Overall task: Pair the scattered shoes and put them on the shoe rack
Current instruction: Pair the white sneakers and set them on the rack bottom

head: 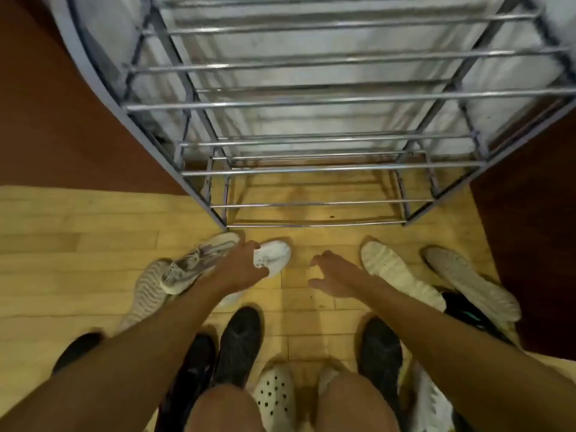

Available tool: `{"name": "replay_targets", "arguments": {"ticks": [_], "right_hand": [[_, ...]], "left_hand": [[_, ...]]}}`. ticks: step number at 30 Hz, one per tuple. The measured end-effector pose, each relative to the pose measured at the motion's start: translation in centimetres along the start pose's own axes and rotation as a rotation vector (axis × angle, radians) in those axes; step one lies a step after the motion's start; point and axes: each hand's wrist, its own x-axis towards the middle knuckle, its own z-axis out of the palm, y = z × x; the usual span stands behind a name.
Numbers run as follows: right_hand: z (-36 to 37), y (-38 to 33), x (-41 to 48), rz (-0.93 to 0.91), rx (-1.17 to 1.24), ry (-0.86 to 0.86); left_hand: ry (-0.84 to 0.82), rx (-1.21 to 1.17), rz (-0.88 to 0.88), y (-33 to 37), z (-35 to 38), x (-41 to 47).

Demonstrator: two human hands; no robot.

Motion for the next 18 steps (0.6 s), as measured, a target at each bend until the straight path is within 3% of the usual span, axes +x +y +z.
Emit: {"name": "replay_targets", "arguments": {"ticks": [8, 13, 15, 18], "right_hand": [[7.3, 3.8, 11.2, -0.161, 0.01, 0.147], [10.4, 5.7, 11.2, -0.165, 0.065, 0.21], [11.6, 6.3, 10.4, -0.142, 0.088, 0.183], [12.9, 6.9, 9.5, -0.126, 0.074, 0.135]], "left_hand": [[0.173, 0.117, 0.001, -11.3, 10.6, 10.3], [0.206, 0.19, -0.198, -14.6, 14.1, 10.3], [0.241, 0.348, -0.189, -15.1, 14.9, 9.7], [0.231, 0.3, -0.178, -14.5, 14.7, 9.0]]}}
